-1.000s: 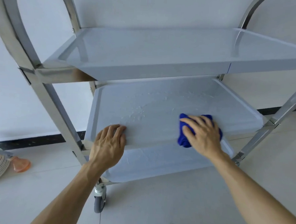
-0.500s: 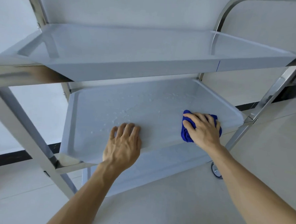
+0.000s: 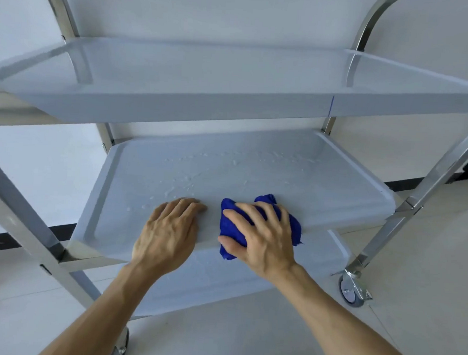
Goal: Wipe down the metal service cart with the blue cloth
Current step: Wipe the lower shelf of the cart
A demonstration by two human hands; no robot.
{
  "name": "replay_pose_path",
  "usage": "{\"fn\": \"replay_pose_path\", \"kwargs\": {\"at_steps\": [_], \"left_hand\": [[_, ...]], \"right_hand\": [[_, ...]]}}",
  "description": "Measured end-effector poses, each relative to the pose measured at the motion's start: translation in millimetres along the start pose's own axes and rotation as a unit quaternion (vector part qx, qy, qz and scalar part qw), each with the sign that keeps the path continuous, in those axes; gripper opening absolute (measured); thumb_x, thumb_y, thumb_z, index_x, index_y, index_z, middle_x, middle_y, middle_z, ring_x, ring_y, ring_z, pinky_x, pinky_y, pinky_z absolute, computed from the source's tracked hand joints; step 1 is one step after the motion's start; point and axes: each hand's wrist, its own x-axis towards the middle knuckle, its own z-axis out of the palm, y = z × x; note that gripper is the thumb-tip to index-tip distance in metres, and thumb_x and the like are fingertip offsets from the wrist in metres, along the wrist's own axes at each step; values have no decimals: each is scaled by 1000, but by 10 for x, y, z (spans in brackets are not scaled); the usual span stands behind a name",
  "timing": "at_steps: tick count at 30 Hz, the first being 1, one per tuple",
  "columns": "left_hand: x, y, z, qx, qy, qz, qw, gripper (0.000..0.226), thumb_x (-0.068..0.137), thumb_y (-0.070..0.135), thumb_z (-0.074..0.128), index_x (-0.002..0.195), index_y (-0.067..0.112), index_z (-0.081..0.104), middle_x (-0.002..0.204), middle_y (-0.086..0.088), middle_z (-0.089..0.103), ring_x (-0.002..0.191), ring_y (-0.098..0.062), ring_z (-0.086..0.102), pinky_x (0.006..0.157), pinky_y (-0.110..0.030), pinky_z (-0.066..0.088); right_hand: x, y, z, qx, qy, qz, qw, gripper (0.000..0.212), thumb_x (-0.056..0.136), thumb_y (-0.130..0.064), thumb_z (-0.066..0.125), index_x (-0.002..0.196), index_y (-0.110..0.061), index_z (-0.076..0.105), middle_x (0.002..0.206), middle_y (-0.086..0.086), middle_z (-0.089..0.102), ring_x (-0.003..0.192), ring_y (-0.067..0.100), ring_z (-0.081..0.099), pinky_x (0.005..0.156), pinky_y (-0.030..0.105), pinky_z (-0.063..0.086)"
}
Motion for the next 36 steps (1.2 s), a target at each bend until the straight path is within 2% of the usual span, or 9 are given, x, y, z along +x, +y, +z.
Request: {"fn": "replay_pose_path", "kwargs": {"at_steps": [3,5,13,16,19,22,26,32,36], "left_hand": [[-20,12,-25,-3,2,-2,1000,50,95,36,20,129,29,57,136,12,56,129,-14,50,110,-31,34],[-18,25,-28,-8,2,-5,1000,50,96,38,20,130,30,57,138,13,55,129,-13,50,109,-29,33],[26,126,-5,9,-4,-43,999,45,95,35,24,128,34,54,137,14,55,127,-14,49,107,-33,35],[41,171,-14,18,-6,-47,999,47,92,34,25,126,31,56,135,12,57,124,-18,52,104,-36,37],[107,294,-59,14,0,-66,998,48,85,31,29,117,21,63,122,1,64,110,-30,60,94,-43,42],[279,478,-63,11,19,-79,997,37,85,24,43,108,11,69,109,-11,66,100,-38,63,89,-48,44],[554,719,97,-4,49,-59,997,27,96,23,60,121,15,65,130,-8,58,117,-37,56,99,-50,40],[698,930,363,-28,-19,-67,997,39,98,35,52,135,24,56,143,1,51,135,-27,44,113,-43,28],[697,884,416,-18,-20,-69,997,43,100,45,36,136,30,53,143,9,49,137,-19,40,116,-40,24]], "right_hand": [[-38,394,-84,7,-15,-103,995,41,90,-57,59,117,-29,71,115,-4,70,97,30,65,81,46,48],[-105,799,-156,12,-22,-111,994,41,91,-56,60,120,-29,70,118,-3,70,100,31,66,83,45,50],[-327,2522,-682,46,-87,77,992,45,96,-48,42,121,-23,70,124,-4,69,113,29,63,96,50,48],[-221,2527,-673,54,-125,209,968,42,91,-52,41,122,-37,65,126,-13,67,121,25,56,104,54,40],[-88,2174,-562,20,-169,263,950,34,92,-51,52,123,-42,61,134,-17,61,128,24,48,108,53,32],[56,1659,-453,28,-215,218,951,39,89,-57,52,125,-44,58,138,-22,55,130,22,46,109,53,29],[140,1137,-317,80,-226,102,966,43,88,-59,43,125,-45,58,136,-24,54,127,18,46,106,53,31],[-28,1545,-576,125,-258,105,952,41,94,-42,45,134,-44,51,139,-25,51,131,11,42,111,44,32],[-105,2258,-686,88,-252,215,939,42,94,-33,49,133,-47,52,141,-25,51,133,13,41,114,44,28]]}}
